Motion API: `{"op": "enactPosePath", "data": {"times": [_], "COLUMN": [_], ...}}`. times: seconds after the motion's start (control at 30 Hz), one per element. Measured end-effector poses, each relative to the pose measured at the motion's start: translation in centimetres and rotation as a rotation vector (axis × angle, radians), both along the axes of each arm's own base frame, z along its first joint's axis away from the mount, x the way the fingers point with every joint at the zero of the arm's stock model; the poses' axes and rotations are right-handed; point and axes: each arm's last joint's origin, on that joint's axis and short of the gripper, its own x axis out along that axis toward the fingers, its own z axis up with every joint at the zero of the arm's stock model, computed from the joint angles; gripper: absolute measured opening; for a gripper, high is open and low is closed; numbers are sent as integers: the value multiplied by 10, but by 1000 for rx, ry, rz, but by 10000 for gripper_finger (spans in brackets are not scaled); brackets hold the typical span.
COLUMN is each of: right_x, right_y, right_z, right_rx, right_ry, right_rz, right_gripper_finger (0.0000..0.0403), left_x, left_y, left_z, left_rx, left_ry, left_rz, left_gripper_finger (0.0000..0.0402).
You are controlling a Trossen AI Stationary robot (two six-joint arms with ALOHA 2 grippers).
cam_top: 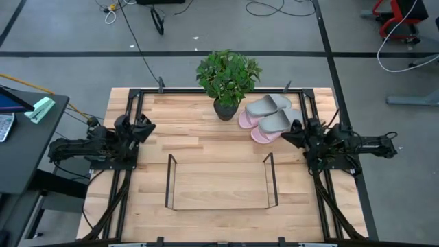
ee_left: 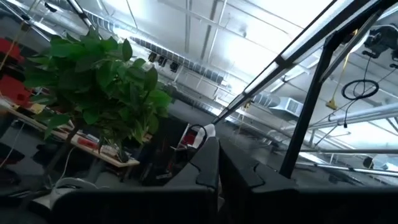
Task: Pick and place slides into the shelf
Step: Put the bottom gray slide on the shelf
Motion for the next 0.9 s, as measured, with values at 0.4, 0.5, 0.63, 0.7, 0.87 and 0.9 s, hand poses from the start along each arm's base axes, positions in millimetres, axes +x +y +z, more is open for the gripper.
{"op": "enactPosePath", "data": {"times": [0.4, 0.5, 0.63, 0.7, 0.87, 0.9], "right_x": [-6, -3, 3, 6, 5, 4], "right_y": [-1, -1, -1, -1, -4, -5], "right_z": [37, 52, 80, 97, 142, 152], "right_rx": [-153, -169, -264, -310, -345, -357], "right_ry": [-47, -33, -17, 2, 93, 109], "right_rz": [-71, -83, -109, -124, -199, -212], "right_gripper_finger": [27, 27, 27, 27, 27, 27], "left_x": [-1, -3, -4, -4, 0, 0], "left_y": [3, 4, 4, 4, 4, 4], "left_z": [1, 5, 14, 20, 47, 55], "left_rx": [22, -46, -65, -69, -39, -23], "left_ry": [6, -4, 6, 36, 147, 158], "left_rz": [120, 141, 127, 125, 141, 150], "left_gripper_finger": [31, 29, 28, 27, 19, 17]}}
